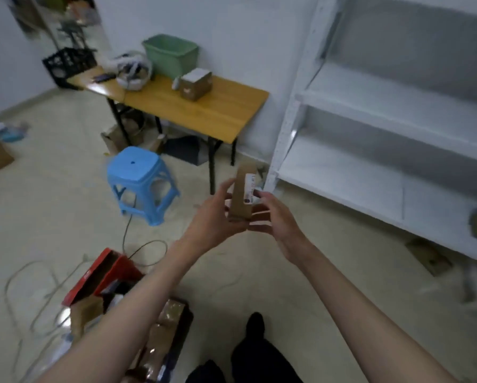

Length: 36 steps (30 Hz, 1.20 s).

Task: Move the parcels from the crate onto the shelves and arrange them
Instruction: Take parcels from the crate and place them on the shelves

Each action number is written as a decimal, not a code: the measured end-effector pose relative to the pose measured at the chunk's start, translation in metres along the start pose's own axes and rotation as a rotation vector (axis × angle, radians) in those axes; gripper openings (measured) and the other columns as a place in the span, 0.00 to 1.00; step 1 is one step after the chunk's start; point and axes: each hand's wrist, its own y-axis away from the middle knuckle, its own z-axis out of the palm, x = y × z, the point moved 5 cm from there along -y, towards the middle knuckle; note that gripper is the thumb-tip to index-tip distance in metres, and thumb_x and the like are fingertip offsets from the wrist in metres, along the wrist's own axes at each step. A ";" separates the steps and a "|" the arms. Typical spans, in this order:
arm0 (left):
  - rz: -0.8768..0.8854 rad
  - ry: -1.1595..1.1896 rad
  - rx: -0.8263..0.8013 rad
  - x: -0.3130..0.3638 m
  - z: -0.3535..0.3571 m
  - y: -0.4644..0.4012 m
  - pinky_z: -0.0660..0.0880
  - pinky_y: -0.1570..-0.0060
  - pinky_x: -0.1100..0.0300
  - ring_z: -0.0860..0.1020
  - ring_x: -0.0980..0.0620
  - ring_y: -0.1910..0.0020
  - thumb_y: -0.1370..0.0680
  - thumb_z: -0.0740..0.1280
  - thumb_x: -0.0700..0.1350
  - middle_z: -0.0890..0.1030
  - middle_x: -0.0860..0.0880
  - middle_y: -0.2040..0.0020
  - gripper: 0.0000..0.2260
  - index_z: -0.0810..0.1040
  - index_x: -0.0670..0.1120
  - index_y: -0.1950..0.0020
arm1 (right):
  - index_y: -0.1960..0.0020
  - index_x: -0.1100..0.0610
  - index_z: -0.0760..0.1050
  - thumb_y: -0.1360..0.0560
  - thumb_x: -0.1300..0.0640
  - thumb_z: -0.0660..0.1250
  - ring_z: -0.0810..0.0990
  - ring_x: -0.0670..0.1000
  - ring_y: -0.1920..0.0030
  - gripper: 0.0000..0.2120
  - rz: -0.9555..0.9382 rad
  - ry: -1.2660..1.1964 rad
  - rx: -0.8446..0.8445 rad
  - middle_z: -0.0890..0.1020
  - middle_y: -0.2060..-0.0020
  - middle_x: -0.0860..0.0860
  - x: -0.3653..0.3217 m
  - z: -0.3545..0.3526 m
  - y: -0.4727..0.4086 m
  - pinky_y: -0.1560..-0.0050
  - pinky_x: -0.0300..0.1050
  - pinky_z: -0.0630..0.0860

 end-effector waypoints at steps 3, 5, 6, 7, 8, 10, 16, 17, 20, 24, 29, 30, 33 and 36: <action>0.075 0.210 -0.042 0.054 0.019 -0.021 0.77 0.60 0.70 0.80 0.67 0.57 0.33 0.80 0.45 0.79 0.57 0.48 0.46 0.56 0.58 0.23 | 0.34 0.49 0.79 0.19 0.62 0.57 0.83 0.50 0.49 0.19 -0.145 0.076 0.107 0.84 0.47 0.54 -0.027 -0.057 0.022 0.48 0.45 0.81; 0.114 0.309 -0.109 0.084 0.033 -0.035 0.81 0.54 0.60 0.82 0.60 0.53 0.32 0.79 0.46 0.80 0.54 0.45 0.44 0.56 0.61 0.24 | 0.34 0.48 0.79 0.21 0.63 0.62 0.81 0.49 0.44 0.20 -0.222 0.151 0.161 0.83 0.44 0.48 -0.041 -0.090 0.032 0.41 0.47 0.78; 0.141 0.341 -0.145 0.100 0.042 -0.043 0.81 0.51 0.55 0.82 0.57 0.51 0.32 0.78 0.47 0.80 0.54 0.43 0.43 0.57 0.63 0.25 | 0.33 0.50 0.79 0.22 0.65 0.64 0.82 0.49 0.43 0.20 -0.249 0.157 0.169 0.83 0.42 0.48 -0.048 -0.106 0.037 0.40 0.47 0.79; 0.172 0.373 -0.179 0.115 0.050 -0.051 0.81 0.49 0.51 0.82 0.55 0.49 0.32 0.78 0.45 0.79 0.55 0.42 0.42 0.59 0.64 0.26 | 0.33 0.52 0.78 0.22 0.67 0.65 0.83 0.51 0.44 0.20 -0.271 0.140 0.168 0.83 0.41 0.49 -0.054 -0.122 0.041 0.40 0.49 0.79; 0.188 0.391 -0.213 0.129 0.058 -0.060 0.81 0.49 0.50 0.82 0.53 0.47 0.31 0.78 0.43 0.79 0.54 0.41 0.41 0.60 0.63 0.26 | 0.32 0.53 0.77 0.22 0.68 0.66 0.84 0.52 0.45 0.21 -0.289 0.126 0.164 0.83 0.40 0.50 -0.060 -0.137 0.044 0.41 0.50 0.80; 0.196 0.428 -0.289 0.156 0.073 -0.079 0.81 0.47 0.48 0.82 0.49 0.45 0.29 0.77 0.39 0.80 0.47 0.40 0.40 0.60 0.59 0.25 | 0.31 0.52 0.76 0.22 0.67 0.68 0.85 0.53 0.47 0.21 -0.331 0.125 0.180 0.81 0.38 0.48 -0.074 -0.168 0.049 0.41 0.52 0.81; 0.256 0.338 -0.316 0.238 0.103 -0.145 0.77 0.39 0.52 0.82 0.53 0.44 0.28 0.76 0.41 0.79 0.50 0.38 0.37 0.63 0.55 0.24 | 0.27 0.52 0.70 0.24 0.63 0.72 0.85 0.54 0.47 0.27 -0.435 0.120 0.272 0.76 0.37 0.48 -0.126 -0.260 0.044 0.44 0.53 0.82; 0.283 0.297 -0.297 0.253 0.106 -0.156 0.77 0.40 0.54 0.81 0.55 0.45 0.29 0.76 0.41 0.79 0.51 0.37 0.37 0.64 0.53 0.24 | 0.26 0.51 0.68 0.24 0.63 0.72 0.85 0.53 0.47 0.30 -0.446 0.120 0.278 0.75 0.36 0.48 -0.136 -0.275 0.041 0.45 0.52 0.83; 0.395 0.187 -0.236 0.306 0.112 -0.180 0.76 0.51 0.71 0.79 0.64 0.50 0.29 0.77 0.42 0.77 0.56 0.39 0.36 0.66 0.50 0.25 | 0.24 0.48 0.63 0.27 0.64 0.75 0.84 0.49 0.47 0.37 -0.480 0.130 0.305 0.74 0.35 0.49 -0.167 -0.318 0.032 0.51 0.45 0.83; 0.474 0.049 -0.115 0.353 0.115 -0.219 0.76 0.44 0.66 0.76 0.56 0.44 0.32 0.79 0.49 0.70 0.52 0.38 0.37 0.69 0.49 0.26 | 0.24 0.49 0.61 0.29 0.65 0.76 0.83 0.42 0.52 0.40 -0.529 0.200 0.329 0.74 0.37 0.44 -0.205 -0.362 0.021 0.58 0.34 0.79; 0.466 -0.029 -0.038 0.383 0.117 -0.259 0.72 0.45 0.62 0.74 0.50 0.41 0.31 0.78 0.52 0.68 0.49 0.37 0.36 0.69 0.50 0.26 | 0.24 0.52 0.63 0.29 0.66 0.76 0.84 0.50 0.48 0.39 -0.573 0.253 0.335 0.72 0.32 0.47 -0.244 -0.401 -0.005 0.54 0.42 0.82; 0.483 -0.044 -0.038 0.389 0.116 -0.266 0.73 0.45 0.61 0.75 0.49 0.42 0.31 0.79 0.51 0.69 0.48 0.37 0.36 0.70 0.51 0.26 | 0.24 0.52 0.64 0.29 0.66 0.76 0.84 0.51 0.47 0.38 -0.580 0.262 0.338 0.73 0.31 0.47 -0.249 -0.406 -0.012 0.52 0.45 0.83; 0.513 -0.097 -0.054 0.402 0.111 -0.287 0.73 0.46 0.62 0.76 0.48 0.43 0.31 0.79 0.48 0.71 0.46 0.38 0.33 0.72 0.54 0.28 | 0.25 0.51 0.66 0.29 0.65 0.75 0.84 0.52 0.47 0.36 -0.596 0.288 0.337 0.72 0.31 0.48 -0.268 -0.418 -0.035 0.48 0.51 0.83; 0.519 -0.121 -0.036 0.411 0.102 -0.314 0.75 0.47 0.60 0.77 0.48 0.45 0.31 0.78 0.46 0.73 0.47 0.38 0.31 0.73 0.53 0.29 | 0.27 0.51 0.69 0.28 0.63 0.75 0.84 0.54 0.47 0.32 -0.602 0.321 0.328 0.72 0.32 0.51 -0.289 -0.424 -0.063 0.49 0.52 0.83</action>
